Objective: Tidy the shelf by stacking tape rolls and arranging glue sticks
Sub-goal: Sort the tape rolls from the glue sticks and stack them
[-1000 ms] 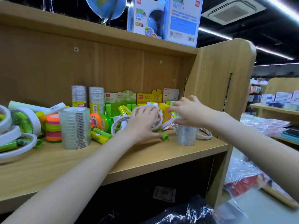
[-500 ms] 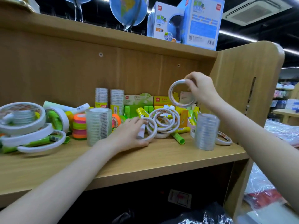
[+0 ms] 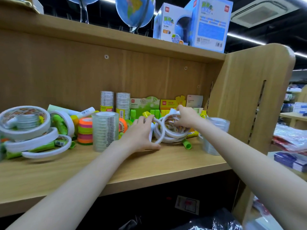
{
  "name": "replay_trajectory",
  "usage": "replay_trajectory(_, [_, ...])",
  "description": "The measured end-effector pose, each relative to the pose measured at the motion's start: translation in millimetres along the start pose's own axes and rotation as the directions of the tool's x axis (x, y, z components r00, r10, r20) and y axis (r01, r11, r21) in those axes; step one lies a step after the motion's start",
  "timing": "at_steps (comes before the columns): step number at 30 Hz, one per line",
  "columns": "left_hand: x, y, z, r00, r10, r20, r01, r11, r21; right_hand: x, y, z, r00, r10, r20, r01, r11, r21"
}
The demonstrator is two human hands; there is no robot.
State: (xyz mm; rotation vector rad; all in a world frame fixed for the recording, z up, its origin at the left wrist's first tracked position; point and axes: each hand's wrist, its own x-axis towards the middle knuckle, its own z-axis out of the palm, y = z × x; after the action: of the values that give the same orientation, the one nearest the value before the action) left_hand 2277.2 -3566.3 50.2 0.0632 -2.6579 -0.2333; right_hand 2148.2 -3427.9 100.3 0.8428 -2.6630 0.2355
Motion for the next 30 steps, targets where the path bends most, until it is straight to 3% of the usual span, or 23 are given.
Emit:
replay_trajectory(2, [-3.9,0.0,-1.7,0.999,0.023,-0.032,-0.024,1.0,-0.017,2.4,0.5,5.2,1.0,-0.005,-0.016,0.005,0.999,-0.044])
replay_trajectory(6, [-13.3,1.3,-3.9,0.996,0.04,-0.083,-0.044,0.998,-0.048,-0.6,-0.3,0.9,0.981,-0.006,-0.193,-0.004,0.999,-0.049])
replay_trajectory(10, [-17.3,1.2,-2.7,0.995,0.05,-0.089,-0.051,0.999,-0.013,2.2,3.6,-14.6,0.948,0.015,-0.318,-0.009,1.0,0.019])
replay_trajectory(14, [-17.4,0.2,-0.9,0.989,0.059,-0.136,-0.057,0.998,0.019,3.9,8.4,-25.8,0.945,0.026,-0.325,-0.007,0.998,0.06])
replay_trajectory(18, [-24.9,3.5,-8.6,0.964,0.073,-0.255,-0.094,0.993,-0.073,-2.4,10.8,-38.1,0.946,-0.021,-0.323,0.061,0.992,0.114])
replay_trajectory(23, [-60.7,4.7,-36.8,0.837,0.078,-0.542,-0.194,0.968,-0.159,-23.8,-19.1,-71.2,0.939,-0.141,-0.315,0.231,0.935,0.269])
replay_trajectory(30, [-130.3,-48.7,-116.3,0.644,-0.191,-0.741,0.094,0.981,-0.172,-30.7,-150.6,-105.4,0.86,-0.417,-0.296,0.509,0.744,0.433])
